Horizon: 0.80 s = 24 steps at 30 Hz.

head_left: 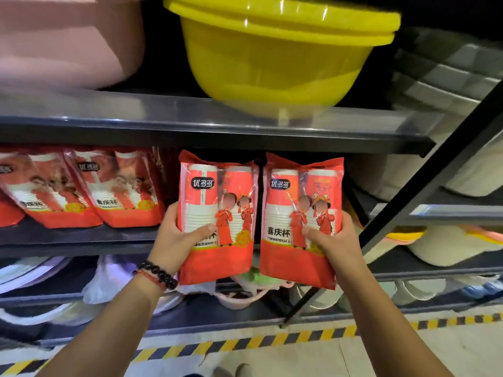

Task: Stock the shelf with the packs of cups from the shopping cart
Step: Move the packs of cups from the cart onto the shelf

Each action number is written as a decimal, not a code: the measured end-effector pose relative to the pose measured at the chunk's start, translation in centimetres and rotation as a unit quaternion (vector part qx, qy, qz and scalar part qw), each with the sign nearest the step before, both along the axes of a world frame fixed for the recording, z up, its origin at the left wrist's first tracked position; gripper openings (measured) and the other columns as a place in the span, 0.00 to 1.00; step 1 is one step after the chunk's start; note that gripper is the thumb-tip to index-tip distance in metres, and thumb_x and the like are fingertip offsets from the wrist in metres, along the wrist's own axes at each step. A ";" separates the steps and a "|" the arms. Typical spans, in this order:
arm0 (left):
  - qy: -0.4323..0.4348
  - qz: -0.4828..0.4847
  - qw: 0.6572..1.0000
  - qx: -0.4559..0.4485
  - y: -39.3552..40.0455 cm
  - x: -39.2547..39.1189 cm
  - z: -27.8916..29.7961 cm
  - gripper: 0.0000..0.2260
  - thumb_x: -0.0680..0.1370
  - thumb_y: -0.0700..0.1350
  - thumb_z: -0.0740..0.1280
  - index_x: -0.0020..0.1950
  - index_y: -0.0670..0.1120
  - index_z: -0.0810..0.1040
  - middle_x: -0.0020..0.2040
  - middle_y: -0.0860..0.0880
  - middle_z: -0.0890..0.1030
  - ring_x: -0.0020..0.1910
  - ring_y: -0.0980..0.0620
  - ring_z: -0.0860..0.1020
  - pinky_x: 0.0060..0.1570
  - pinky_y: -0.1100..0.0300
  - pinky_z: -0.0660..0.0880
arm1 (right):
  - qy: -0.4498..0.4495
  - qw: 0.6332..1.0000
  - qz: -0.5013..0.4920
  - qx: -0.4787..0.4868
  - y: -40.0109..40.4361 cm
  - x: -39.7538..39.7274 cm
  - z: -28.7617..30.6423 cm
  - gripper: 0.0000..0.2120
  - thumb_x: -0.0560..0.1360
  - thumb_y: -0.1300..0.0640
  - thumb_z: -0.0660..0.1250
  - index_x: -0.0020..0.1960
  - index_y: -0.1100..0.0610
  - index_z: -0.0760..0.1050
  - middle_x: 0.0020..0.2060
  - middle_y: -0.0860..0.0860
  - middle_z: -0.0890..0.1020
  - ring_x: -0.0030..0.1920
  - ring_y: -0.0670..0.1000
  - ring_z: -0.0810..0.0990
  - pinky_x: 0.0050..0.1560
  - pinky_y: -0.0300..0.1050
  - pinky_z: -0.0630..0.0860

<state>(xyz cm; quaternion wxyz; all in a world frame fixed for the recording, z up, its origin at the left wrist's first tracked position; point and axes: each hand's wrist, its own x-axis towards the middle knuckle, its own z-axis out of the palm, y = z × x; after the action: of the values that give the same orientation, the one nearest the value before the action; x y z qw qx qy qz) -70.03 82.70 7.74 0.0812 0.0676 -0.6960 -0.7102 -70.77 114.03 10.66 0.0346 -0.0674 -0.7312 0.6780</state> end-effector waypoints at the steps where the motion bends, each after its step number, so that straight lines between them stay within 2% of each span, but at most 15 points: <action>1: 0.002 0.007 1.000 0.001 0.2 -0.6 -0.1 0.30 0.61 0.48 0.81 0.60 0.56 0.73 0.53 0.55 0.84 0.50 0.60 0.83 0.43 0.68 0.79 | 0.001 1.000 0.000 0.000 0.4 -0.9 0.0 0.29 0.57 0.49 0.82 0.55 0.40 0.73 0.48 0.45 0.86 0.46 0.46 0.87 0.40 0.41 0.81; 3: 0.006 0.025 1.000 0.002 0.3 -1.6 -0.3 0.29 0.62 0.47 0.83 0.58 0.56 0.74 0.52 0.55 0.84 0.50 0.59 0.83 0.43 0.66 0.79 | 0.005 1.000 0.001 -0.007 0.9 -2.6 -0.1 0.29 0.59 0.51 0.81 0.56 0.43 0.73 0.48 0.46 0.86 0.45 0.46 0.87 0.38 0.39 0.80; 6: 0.018 0.050 0.999 -0.001 0.2 -3.4 -0.6 0.26 0.64 0.46 0.80 0.57 0.56 0.74 0.49 0.59 0.85 0.48 0.62 0.83 0.42 0.69 0.78 | 0.009 1.000 0.011 -0.013 1.0 -5.1 -0.6 0.28 0.61 0.54 0.81 0.56 0.43 0.73 0.47 0.43 0.86 0.44 0.45 0.87 0.35 0.36 0.80; 9: 0.024 0.055 0.998 -0.010 -0.4 -5.3 -1.3 0.24 0.66 0.41 0.80 0.56 0.54 0.74 0.50 0.54 0.84 0.46 0.63 0.83 0.41 0.70 0.77 | 0.018 1.000 0.012 -0.003 0.6 -7.7 -1.5 0.26 0.64 0.58 0.82 0.55 0.43 0.73 0.46 0.45 0.85 0.44 0.43 0.86 0.34 0.34 0.79; 13: 0.019 0.050 0.998 -0.018 -1.1 -8.2 -2.3 0.26 0.61 0.49 0.80 0.54 0.50 0.74 0.49 0.51 0.83 0.44 0.61 0.83 0.40 0.69 0.78 | 0.028 1.000 0.001 -0.010 -0.5 -10.6 -3.0 0.26 0.58 0.52 0.82 0.52 0.48 0.74 0.42 0.46 0.85 0.39 0.41 0.85 0.33 0.34 0.78; 15: 0.028 0.035 0.999 -0.028 -1.5 -9.8 -3.1 0.28 0.59 0.52 0.81 0.56 0.47 0.79 0.49 0.49 0.85 0.47 0.55 0.84 0.44 0.63 0.80 | 0.035 0.999 0.001 -0.016 -0.8 -12.0 -4.1 0.23 0.58 0.52 0.82 0.50 0.48 0.78 0.39 0.44 0.87 0.38 0.43 0.86 0.32 0.37 0.79; 18: 0.043 0.022 0.998 -0.048 -2.0 -11.6 -4.6 0.25 0.59 0.56 0.80 0.55 0.56 0.83 0.49 0.53 0.87 0.52 0.51 0.85 0.55 0.51 0.81 | 0.035 0.999 -0.006 -0.028 -0.9 -13.7 -5.7 0.23 0.56 0.50 0.82 0.48 0.55 0.83 0.39 0.52 0.88 0.38 0.51 0.87 0.33 0.42 0.80; 22: 0.064 0.030 0.997 -0.030 -2.2 -13.9 -5.7 0.38 0.57 0.55 0.82 0.65 0.49 0.76 0.54 0.51 0.86 0.55 0.51 0.83 0.60 0.50 0.78 | 0.006 0.999 0.002 -0.047 -0.5 -16.1 -7.4 0.15 0.54 0.50 0.79 0.40 0.51 0.87 0.35 0.50 0.87 0.34 0.48 0.86 0.31 0.40 0.79; 24: 0.075 0.024 0.997 -0.016 -2.0 -15.0 -5.5 0.40 0.55 0.57 0.84 0.65 0.53 0.75 0.56 0.50 0.85 0.57 0.51 0.83 0.59 0.52 0.79 | 0.018 0.998 -0.014 -0.052 -0.3 -17.5 -8.1 0.22 0.58 0.53 0.79 0.51 0.54 0.85 0.40 0.50 0.87 0.38 0.48 0.87 0.36 0.42 0.82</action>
<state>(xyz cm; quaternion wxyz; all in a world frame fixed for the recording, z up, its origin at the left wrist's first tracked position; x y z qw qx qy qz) -85.02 80.65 2.24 0.1513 0.0301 -0.6977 -0.6996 -88.24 113.73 2.53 0.0543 -0.0671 -0.6932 0.7155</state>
